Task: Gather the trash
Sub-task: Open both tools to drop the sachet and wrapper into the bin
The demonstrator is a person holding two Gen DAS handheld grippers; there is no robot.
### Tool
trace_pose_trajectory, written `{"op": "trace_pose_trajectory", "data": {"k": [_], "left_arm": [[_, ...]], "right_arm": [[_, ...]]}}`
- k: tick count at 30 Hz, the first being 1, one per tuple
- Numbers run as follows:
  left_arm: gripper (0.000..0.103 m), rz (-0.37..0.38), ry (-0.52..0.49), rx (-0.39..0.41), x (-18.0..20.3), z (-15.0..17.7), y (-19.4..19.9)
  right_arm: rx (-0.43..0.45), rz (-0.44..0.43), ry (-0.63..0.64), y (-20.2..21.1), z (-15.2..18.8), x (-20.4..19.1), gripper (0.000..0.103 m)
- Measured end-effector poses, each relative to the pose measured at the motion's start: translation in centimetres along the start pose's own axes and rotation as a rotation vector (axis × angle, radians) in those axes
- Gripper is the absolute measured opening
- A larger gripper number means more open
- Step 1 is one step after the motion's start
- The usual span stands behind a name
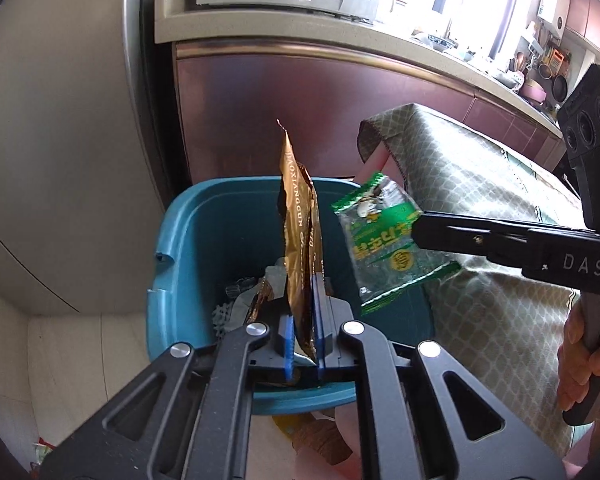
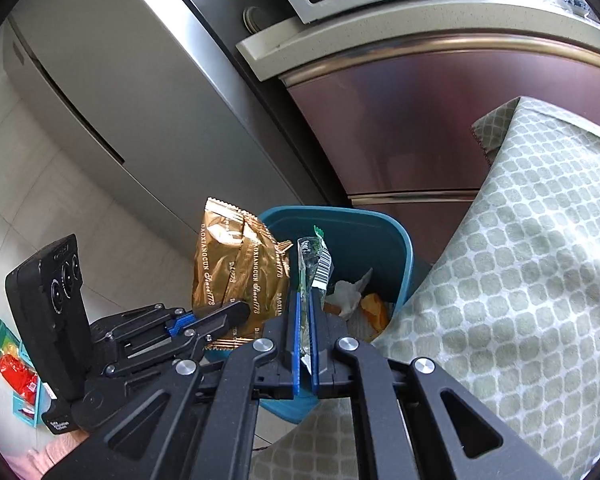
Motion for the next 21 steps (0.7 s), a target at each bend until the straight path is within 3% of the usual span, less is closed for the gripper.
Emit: {"op": "trace_pose_trajectory", "data": {"k": [6,11,15,21], "left_arm": [[0.012,0.017,0.020,-0.024,0.2,0.4,-2.2],[0.026,0.050,0.041,-0.034,0.4,0.6,-3.5],[0.029,0.057,0.050,-0.025,0.4,0.9,-3.3],[0.044,0.048,0.040,0.031,0.9,1.2,-0.9]], "right_arm": [[-0.026,0.023,-0.018,-1.6,-0.3,0.5,0.007],[-0.014,0.027,-0.033,-1.5,-0.3,0.8,0.010],[-0.004,0.024,-0.040,-1.0,0.1,1.1,0.013],[0.019,0.017,-0.034,0.3,1.0,1.1,0.026]]}}
Point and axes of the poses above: each gripper's, at about its wrist camera, not at the fingertips, and y roughly against the way its jaws point, x to its right, z to its underside, the point moved 3 cm from there along -y, roughly the way its jaws point, and after that the axes turned 9 degrees about -y, right-handed, at the moved point
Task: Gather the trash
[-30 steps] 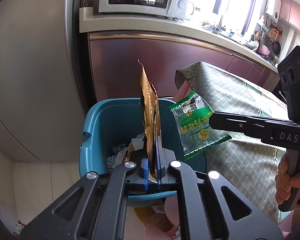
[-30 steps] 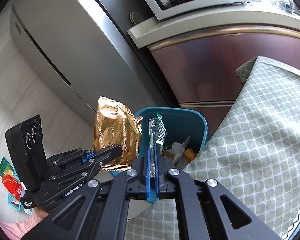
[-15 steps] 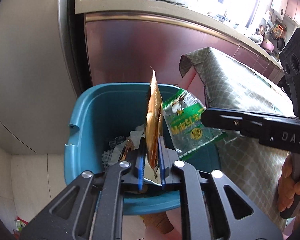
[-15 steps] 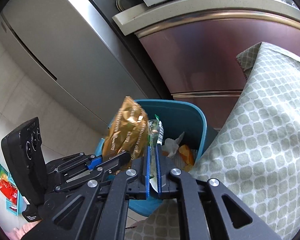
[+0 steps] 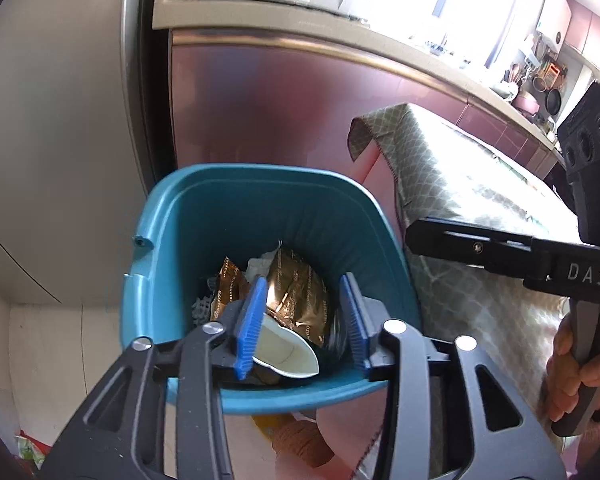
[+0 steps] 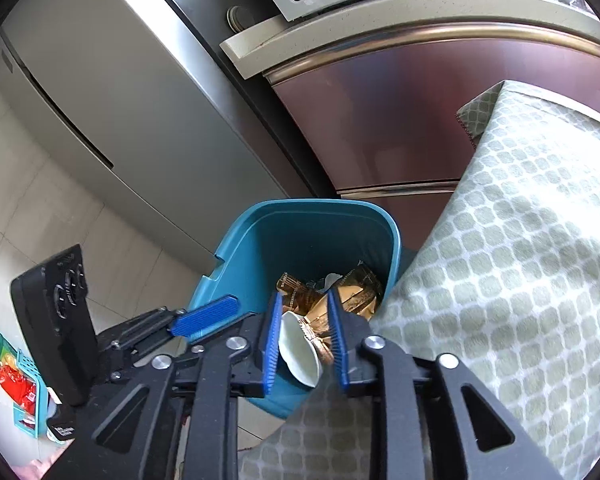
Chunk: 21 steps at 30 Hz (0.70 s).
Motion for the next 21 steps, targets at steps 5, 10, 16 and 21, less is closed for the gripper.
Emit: {"op": "trace_pose_trajectory", "data": {"k": [5,10,16,21], "left_arm": [[0.063,-0.007,-0.030,0.062,1.6,0.0,2.8],[0.082,-0.035,-0.055,0.141,2.8,0.1,6.3],[0.098,-0.087,-0.087,0.228,5.0,0.9,10.1],[0.098,-0.088,-0.088,0.285,6.8,2.2,12.8]], "right_arm": [[0.056,-0.004,0.044,2.8,1.3,-0.3,0.050],[0.144,0.017,0.081,6.7,3.0,-0.3,0.061],[0.292,0.081,0.106,11.5,6.2,0.1,0.079],[0.414,0.191,0.111,15.1,9.4,0.9,0.090]]}}
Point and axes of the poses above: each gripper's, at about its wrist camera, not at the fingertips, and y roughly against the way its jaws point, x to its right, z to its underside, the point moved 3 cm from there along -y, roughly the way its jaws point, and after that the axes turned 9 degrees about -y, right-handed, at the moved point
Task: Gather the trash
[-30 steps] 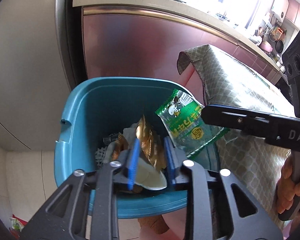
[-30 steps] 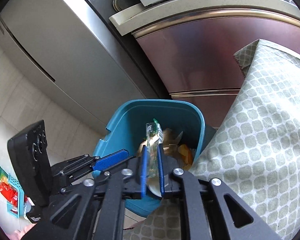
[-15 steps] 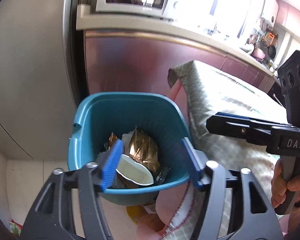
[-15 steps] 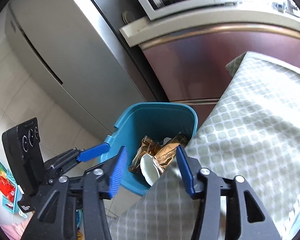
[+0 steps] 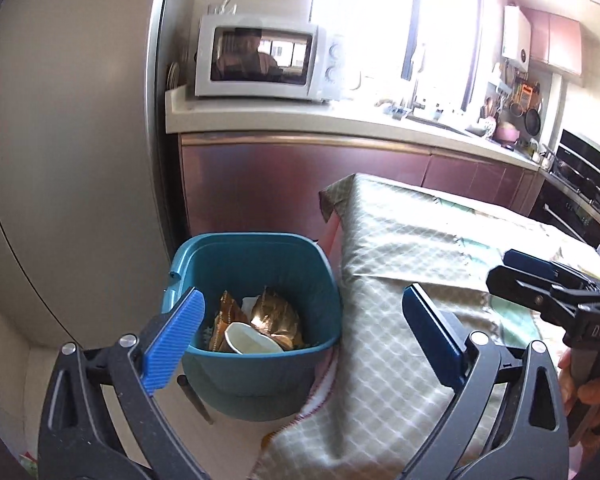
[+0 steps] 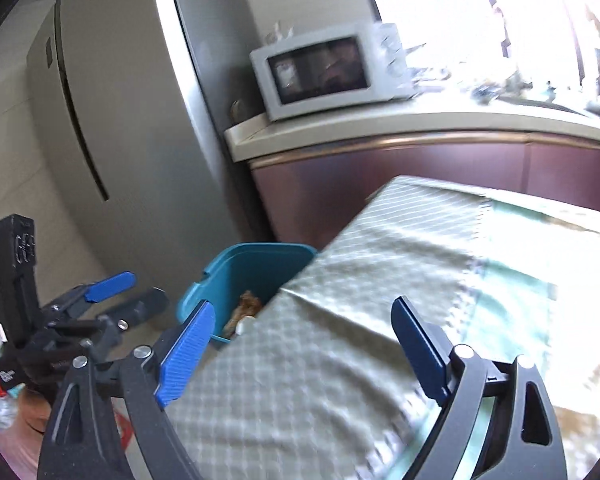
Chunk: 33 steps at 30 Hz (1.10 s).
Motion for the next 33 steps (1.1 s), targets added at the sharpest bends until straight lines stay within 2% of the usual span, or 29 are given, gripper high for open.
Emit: {"op": "trace_pose_trajectory", "data": {"k": [3,9,14,21,33], "left_arm": [[0.098,0.006,-0.009,0.046,1.3,0.2,1.6],[0.098,0.026,-0.005,0.145,4.0,0.7,4.5],[0.098,-0.009,-0.046,0.206,6.7,0.9,6.5],[0.098,-0.017,-0.071,0.245,9.2,0.8,8.0],[0.098,-0.024,-0.098,0.280,11.3,0.8,9.3]], "right_arm": [[0.081,0.071,-0.001,2.9,0.9,0.9,0.096],[0.241,0.214,0.027,8.3,2.3,2.5,0.096],[0.334,0.287,0.013,11.9,3.3,4.2,0.096],[0.393,0.362,-0.007,15.1,5.2,6.2,0.096],[0.463,0.413,-0.034,18.4,6.6,7.6,0.096]]}}
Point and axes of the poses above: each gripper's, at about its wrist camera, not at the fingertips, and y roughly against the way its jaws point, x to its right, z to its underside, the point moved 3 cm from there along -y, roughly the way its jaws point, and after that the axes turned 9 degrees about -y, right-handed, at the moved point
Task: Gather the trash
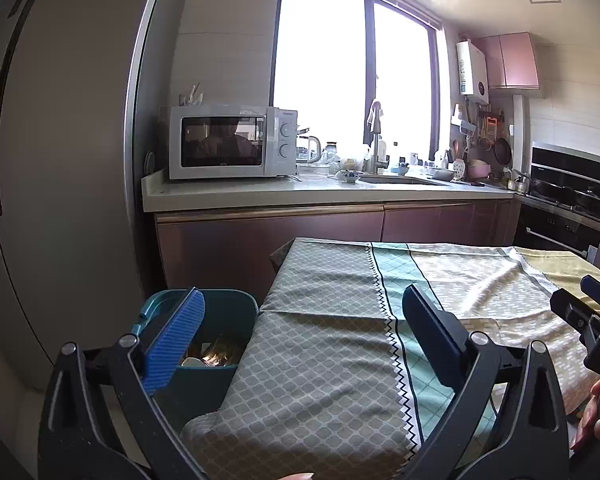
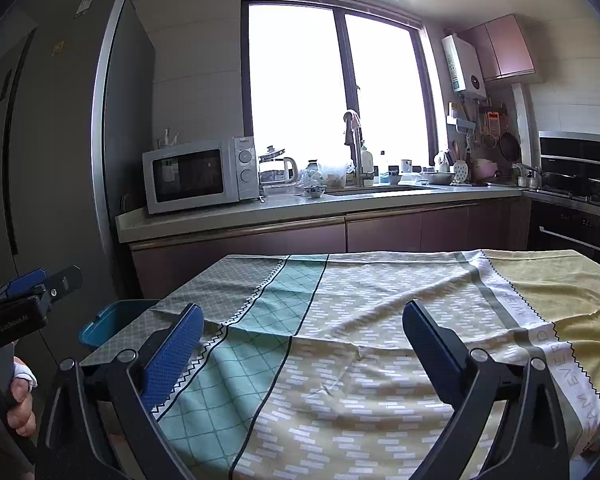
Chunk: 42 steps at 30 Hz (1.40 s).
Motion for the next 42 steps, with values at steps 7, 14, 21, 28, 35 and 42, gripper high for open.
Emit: {"op": "trace_pose_trajectory", "data": {"k": [7,14,21,28,35,42], "left_arm": [[0.098,-0.011,-0.002,0.012,0.4,-0.3,0.3],[0.098,-0.011,-0.009,0.012,0.5,-0.3,0.2],[0.098,-0.016,-0.006,0.012,0.6,-0.2,0.0],[0.098,-0.019,0.004,0.014,0.3,-0.1,-0.1],[0.098,-0.026,0.008,0.018,0.0,0.0,-0.1],[0.098,-0.028,0.009,0.020,-0.1,0.1,0.0]], "right_arm": [[0.009,0.005,-0.004,0.6,-0.2,0.6,0.096],[0.023,0.014,-0.004,1.0,-0.4,1.1,0.096],[0.020,0.024,-0.004,0.9,-0.4,1.3,0.096],[0.028,0.035,-0.002,0.9,-0.5,1.3,0.096],[0.032,0.037,-0.002,0.9,-0.5,1.3,0.096],[0.034,0.040,-0.003,1.0,-0.5,1.4,0.096]]}}
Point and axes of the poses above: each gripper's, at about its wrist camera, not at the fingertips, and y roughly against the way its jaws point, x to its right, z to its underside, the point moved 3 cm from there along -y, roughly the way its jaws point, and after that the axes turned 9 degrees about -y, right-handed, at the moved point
